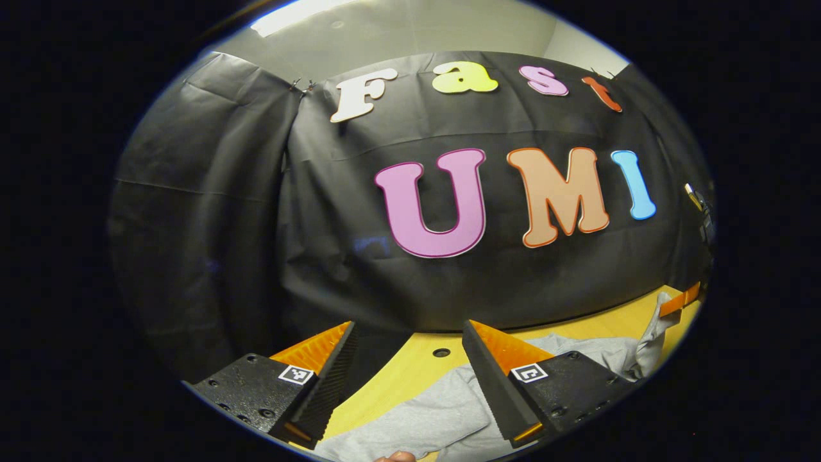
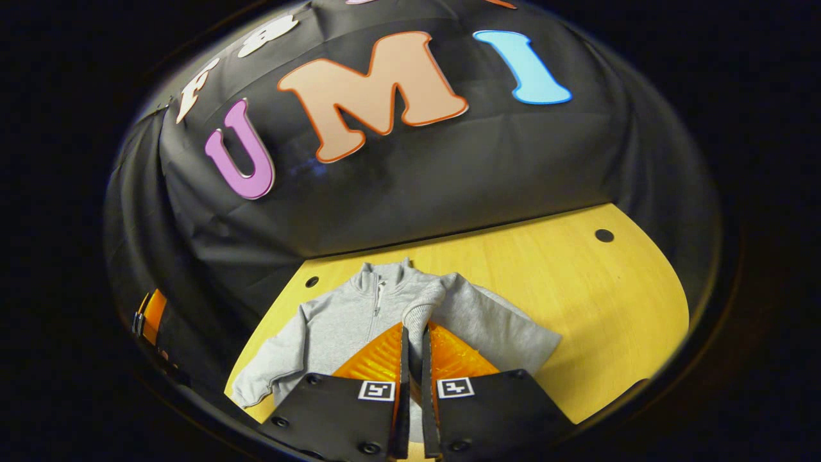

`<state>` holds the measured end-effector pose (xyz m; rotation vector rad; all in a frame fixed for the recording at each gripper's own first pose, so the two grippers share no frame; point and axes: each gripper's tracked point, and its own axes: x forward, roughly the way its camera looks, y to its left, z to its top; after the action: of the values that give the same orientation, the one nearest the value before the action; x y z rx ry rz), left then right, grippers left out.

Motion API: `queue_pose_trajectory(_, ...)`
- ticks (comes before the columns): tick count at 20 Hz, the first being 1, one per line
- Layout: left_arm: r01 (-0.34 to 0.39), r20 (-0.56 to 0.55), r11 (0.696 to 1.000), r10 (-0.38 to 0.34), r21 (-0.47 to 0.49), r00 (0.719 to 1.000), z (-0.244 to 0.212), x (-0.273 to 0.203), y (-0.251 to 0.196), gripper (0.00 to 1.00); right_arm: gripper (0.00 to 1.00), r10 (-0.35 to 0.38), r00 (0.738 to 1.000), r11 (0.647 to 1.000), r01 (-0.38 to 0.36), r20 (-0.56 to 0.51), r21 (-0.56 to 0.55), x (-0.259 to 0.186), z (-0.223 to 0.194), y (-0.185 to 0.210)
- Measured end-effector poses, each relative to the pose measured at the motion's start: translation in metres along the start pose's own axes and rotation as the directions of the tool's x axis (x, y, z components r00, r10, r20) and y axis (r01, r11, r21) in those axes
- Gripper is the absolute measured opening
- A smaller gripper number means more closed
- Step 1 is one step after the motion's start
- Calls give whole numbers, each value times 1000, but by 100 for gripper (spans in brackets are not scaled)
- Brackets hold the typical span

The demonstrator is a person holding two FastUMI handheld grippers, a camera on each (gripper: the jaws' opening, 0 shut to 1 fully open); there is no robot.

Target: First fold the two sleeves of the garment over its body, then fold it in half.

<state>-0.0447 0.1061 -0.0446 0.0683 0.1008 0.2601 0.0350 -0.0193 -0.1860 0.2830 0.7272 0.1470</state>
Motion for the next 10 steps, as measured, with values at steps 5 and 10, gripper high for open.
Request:
queue_pose_trajectory(5, -61, -20, 998, 61, 4, 998, -8, -4, 31, 95, 10, 69, 998, 997, -69, -10, -35, 30, 4, 48)
queue_pose_trajectory(10, -119, -36, 993, 119, 3, 992, -16, -10, 61, 95, 10, 133, 990, 985, -138, -50, -104, 60, -7, 105)
